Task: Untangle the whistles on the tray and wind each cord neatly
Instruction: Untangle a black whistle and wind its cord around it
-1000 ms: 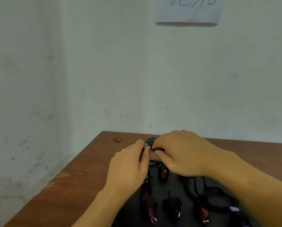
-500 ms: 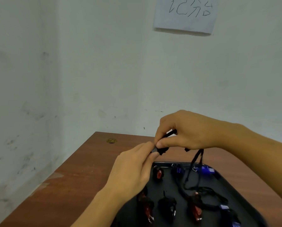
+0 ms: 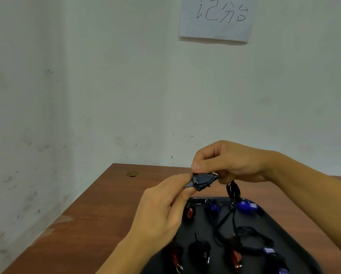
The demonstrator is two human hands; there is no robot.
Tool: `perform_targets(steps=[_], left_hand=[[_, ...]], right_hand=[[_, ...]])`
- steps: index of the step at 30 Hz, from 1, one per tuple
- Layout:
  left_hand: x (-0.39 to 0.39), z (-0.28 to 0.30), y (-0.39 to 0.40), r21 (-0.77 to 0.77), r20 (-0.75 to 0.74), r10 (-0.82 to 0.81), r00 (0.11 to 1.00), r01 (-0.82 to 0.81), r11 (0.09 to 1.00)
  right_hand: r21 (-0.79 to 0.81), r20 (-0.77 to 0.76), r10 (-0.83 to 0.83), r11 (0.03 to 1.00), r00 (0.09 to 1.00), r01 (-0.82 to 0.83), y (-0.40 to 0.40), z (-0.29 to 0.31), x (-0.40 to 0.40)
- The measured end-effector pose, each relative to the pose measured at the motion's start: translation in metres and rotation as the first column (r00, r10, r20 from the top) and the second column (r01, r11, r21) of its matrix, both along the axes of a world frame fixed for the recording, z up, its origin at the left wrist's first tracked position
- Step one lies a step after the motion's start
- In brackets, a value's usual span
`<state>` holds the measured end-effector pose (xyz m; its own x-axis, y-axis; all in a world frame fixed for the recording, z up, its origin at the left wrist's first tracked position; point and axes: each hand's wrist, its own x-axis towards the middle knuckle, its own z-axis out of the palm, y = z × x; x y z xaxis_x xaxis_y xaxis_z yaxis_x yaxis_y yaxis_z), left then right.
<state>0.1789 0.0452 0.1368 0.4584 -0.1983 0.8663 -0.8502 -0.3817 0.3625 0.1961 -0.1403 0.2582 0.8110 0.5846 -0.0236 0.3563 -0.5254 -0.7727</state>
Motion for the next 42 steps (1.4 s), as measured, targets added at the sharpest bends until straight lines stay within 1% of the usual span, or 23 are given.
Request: perform_targets(steps=[3, 5, 7, 9, 12, 14, 16, 18, 20, 25, 28, 31, 34, 37, 40, 42], left_hand=[[-0.006, 0.001, -0.005, -0.016, 0.042, -0.04, 0.998, 0.041, 0.999], [-0.01, 0.001, -0.008, -0.045, 0.054, -0.044, 0.998, 0.047, 0.998], [-0.011, 0.001, -0.011, -0.095, 0.04, -0.039, 0.998, 0.042, 0.995], [-0.009, 0.001, -0.012, -0.124, 0.02, 0.003, 1.0, -0.001, 0.992], [-0.004, -0.001, -0.012, -0.164, -0.041, 0.069, 0.997, -0.075, 0.984], [-0.001, -0.005, -0.011, -0.183, -0.114, 0.095, 0.989, -0.115, 0.976], [0.002, -0.008, -0.009, -0.181, -0.159, 0.13, 0.979, -0.158, 0.971], [0.006, -0.01, -0.008, -0.17, -0.175, 0.181, 0.968, -0.211, 0.963], [0.007, -0.009, -0.006, -0.135, -0.187, 0.215, 0.959, -0.242, 0.961], [0.008, -0.012, -0.003, 0.015, -0.176, 0.296, 0.939, -0.298, 0.954], [0.01, -0.014, -0.003, 0.146, -0.142, 0.362, 0.921, -0.342, 0.928], [0.01, -0.014, -0.005, 0.243, -0.11, 0.398, 0.911, -0.364, 0.899], [0.008, -0.013, -0.006, 0.265, -0.1, 0.371, 0.923, -0.335, 0.904], [0.005, -0.013, -0.006, 0.281, -0.083, 0.299, 0.951, -0.265, 0.922], [-0.001, -0.011, -0.011, 0.269, -0.102, 0.124, 0.987, -0.092, 0.959], [-0.007, -0.011, -0.016, 0.186, -0.139, 0.019, 0.99, 0.007, 0.983]], right_hand=[[0.13, -0.152, 0.04, 0.991, 0.988, -0.02, -0.004, -0.012, 0.003], [0.217, -0.197, 0.031, 0.976, 0.98, 0.012, -0.008, -0.024, 0.006], [0.288, -0.198, 0.017, 0.957, 0.98, 0.042, -0.009, -0.038, 0.009], [0.358, -0.183, -0.003, 0.931, 0.983, 0.069, -0.01, -0.051, 0.01], [0.381, -0.124, -0.064, 0.918, 0.99, 0.107, -0.006, -0.065, 0.006], [0.364, -0.048, -0.11, 0.924, 0.993, 0.12, -0.003, -0.07, 0.0], [0.316, 0.073, -0.164, 0.939, 0.984, 0.133, -0.003, -0.076, -0.004], [0.222, 0.213, -0.165, 0.968, 0.963, 0.116, -0.004, -0.079, -0.009], [0.131, 0.3, -0.155, 0.984, 0.941, 0.12, -0.007, -0.079, -0.014], [-0.061, 0.389, -0.181, 0.973, 0.903, 0.222, -0.019, -0.062, -0.027], [-0.166, 0.431, -0.113, 0.965, 0.895, 0.202, -0.023, -0.047, -0.036], [-0.18, 0.456, -0.074, 0.968, 0.887, 0.174, -0.021, -0.034, -0.04], [-0.13, 0.53, -0.071, 0.978, 0.845, 0.164, -0.021, -0.023, -0.036], [-0.066, 0.586, -0.102, 0.983, 0.804, 0.173, -0.021, -0.017, -0.026], [-0.026, 0.614, -0.134, 0.981, 0.778, 0.19, -0.022, -0.02, -0.012], [0.036, 0.57, -0.153, 0.986, 0.807, 0.162, -0.025, -0.03, -0.002]])
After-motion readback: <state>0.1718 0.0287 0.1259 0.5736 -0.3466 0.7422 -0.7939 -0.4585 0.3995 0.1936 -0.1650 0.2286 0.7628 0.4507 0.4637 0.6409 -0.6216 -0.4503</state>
